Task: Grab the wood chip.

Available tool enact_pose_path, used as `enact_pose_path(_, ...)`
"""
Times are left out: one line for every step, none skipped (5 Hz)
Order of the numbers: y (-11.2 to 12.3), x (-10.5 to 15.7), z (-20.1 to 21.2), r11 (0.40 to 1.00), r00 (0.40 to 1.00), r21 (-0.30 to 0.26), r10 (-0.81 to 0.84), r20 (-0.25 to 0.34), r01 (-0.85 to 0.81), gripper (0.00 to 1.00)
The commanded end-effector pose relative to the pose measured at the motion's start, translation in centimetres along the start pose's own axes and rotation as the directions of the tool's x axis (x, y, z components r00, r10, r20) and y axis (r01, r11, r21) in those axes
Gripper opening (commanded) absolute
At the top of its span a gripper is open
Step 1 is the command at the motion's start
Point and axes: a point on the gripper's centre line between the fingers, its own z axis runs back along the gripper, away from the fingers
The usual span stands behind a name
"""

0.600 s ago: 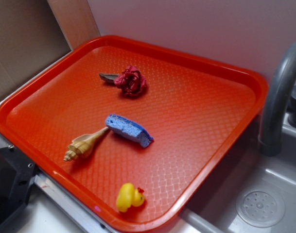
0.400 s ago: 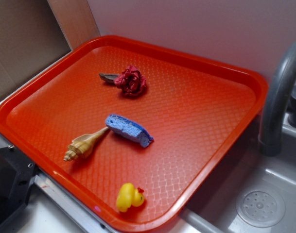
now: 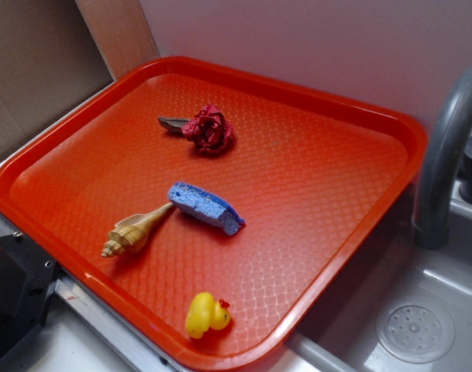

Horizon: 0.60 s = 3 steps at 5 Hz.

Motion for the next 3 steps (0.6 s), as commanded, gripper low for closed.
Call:
enact_pose_path(1.8,3.5,-3.7,0.987,0.987,0.091,-0.14,0.076,0.133,1.0)
enact_pose_path(3.5,4.1,-8.7,0.972,0.977,0.102,-0.214,-0.014,0.214,1.0)
enact_pose_path(4.6,4.3,-11.9,0.943,0.946,0.072,-0.325,-0.006,0.324,1.0)
